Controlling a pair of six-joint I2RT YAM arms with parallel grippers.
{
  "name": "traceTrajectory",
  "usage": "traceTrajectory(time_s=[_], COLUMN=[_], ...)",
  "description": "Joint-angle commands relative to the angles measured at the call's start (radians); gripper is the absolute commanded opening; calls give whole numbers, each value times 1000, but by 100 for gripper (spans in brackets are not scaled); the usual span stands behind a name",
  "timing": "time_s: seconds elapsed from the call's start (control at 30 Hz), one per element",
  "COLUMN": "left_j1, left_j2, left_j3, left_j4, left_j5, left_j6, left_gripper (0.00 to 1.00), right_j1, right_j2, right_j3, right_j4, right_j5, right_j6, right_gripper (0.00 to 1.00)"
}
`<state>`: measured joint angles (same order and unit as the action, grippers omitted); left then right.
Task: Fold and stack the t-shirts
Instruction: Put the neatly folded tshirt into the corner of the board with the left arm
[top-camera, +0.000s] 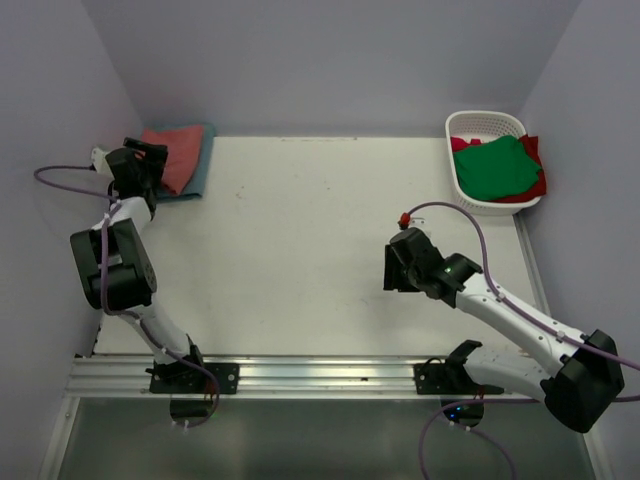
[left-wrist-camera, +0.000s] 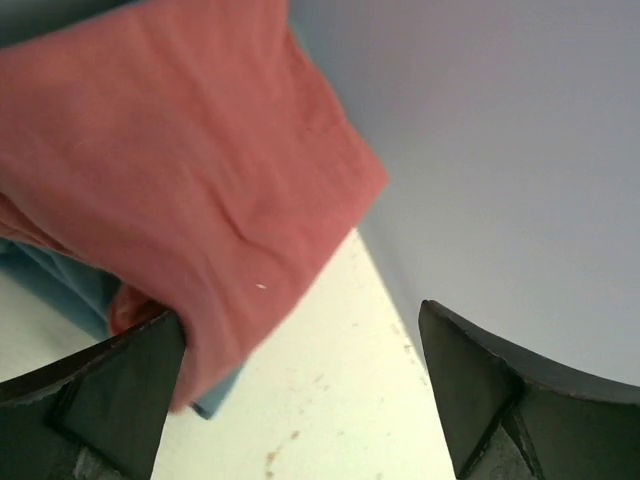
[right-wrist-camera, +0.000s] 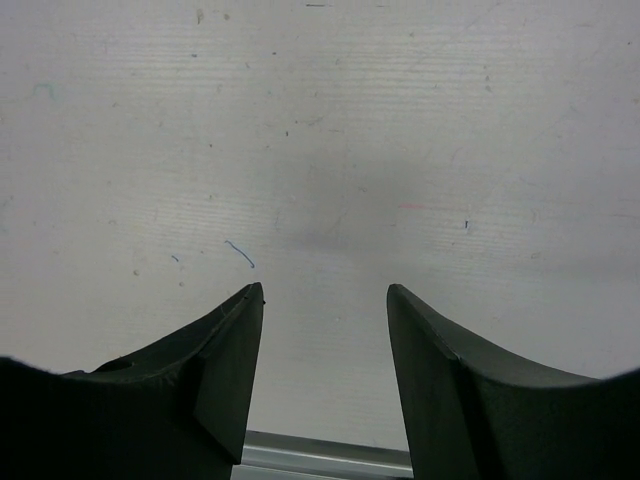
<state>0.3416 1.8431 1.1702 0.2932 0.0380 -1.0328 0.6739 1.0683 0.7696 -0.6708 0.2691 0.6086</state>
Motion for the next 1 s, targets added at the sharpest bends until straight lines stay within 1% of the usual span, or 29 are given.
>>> traceTrajectory(time_s=[0.0,0.07,0.1,0.17,0.2,0.23,0.27,0.3,0.33,0.37,0.4,0.43,0.47,0.5,0.53,0.57,0.63,0.67,0.7,0.8,0.87,0.97], left_j1=[-35,-38,-38,-38,-42,-42,-42,-41,-38,-36,-35,-35,-33,-30,-29,-26,-13,-13,-9,-6,-6,-4], left_j2=[-148,-179,-186,-199,-193,-180,-135,-102,-66,8,46,133,180,232,337,382,439,467,529,568,587,552], left_j3=[6,11,14,22,25,32,81,115,150,217,247,279,343,364,387,404,337,236,144,143,181,227], left_j4=[-15,-16,-11,48,87,137,147,162,182,188,192,179,106,103,89,54,113,188,237,267,271,356], left_j5=[-78,-78,-57,-43,-43,-2,9,49,86,108,120,126,122,137,167,195,241,240,253,301,370,411], left_j6=[-84,-102,-111,-112,-107,-96,-98,-87,-69,-56,-55,-53,-81,-90,-96,-127,-167,-215,-281,-312,-331,-319], left_gripper=[100,100,100,100,100,100,100,96,83,67,17,0,0,0,0,0,0,0,0,0,0,0], right_j1=[0,0,0,0,0,0,0,0,0,0,0,0,0,0,1,0,0,0,0,0,0,0], right_j2=[-13,-14,-14,-13,-13,-11,-10,-11,-14,-18,-27,-30,-34,-39,-48,-53,-62,-74,-100,-114,-123,-123], right_j3=[-21,-30,-38,-46,-49,-50,-52,-53,-56,-61,-69,-73,-82,-84,-84,-85,-79,-75,-60,-53,-53,-58], right_j4=[45,50,53,60,63,66,68,66,68,71,71,74,77,76,71,70,53,36,8,-1,0,10], right_j5=[-11,-19,-19,-19,-22,-24,-24,-24,-24,-28,-31,-31,-40,-33,-30,-30,-19,-21,-2,-1,-2,-4], right_j6=[-9,-9,-7,-3,-3,-3,-1,0,0,0,3,3,9,10,10,13,13,13,4,2,2,2], right_gripper=[57,57,57,57,57,57,57,52,48,44,29,21,14,10,6,6,6,6,6,7,7,7])
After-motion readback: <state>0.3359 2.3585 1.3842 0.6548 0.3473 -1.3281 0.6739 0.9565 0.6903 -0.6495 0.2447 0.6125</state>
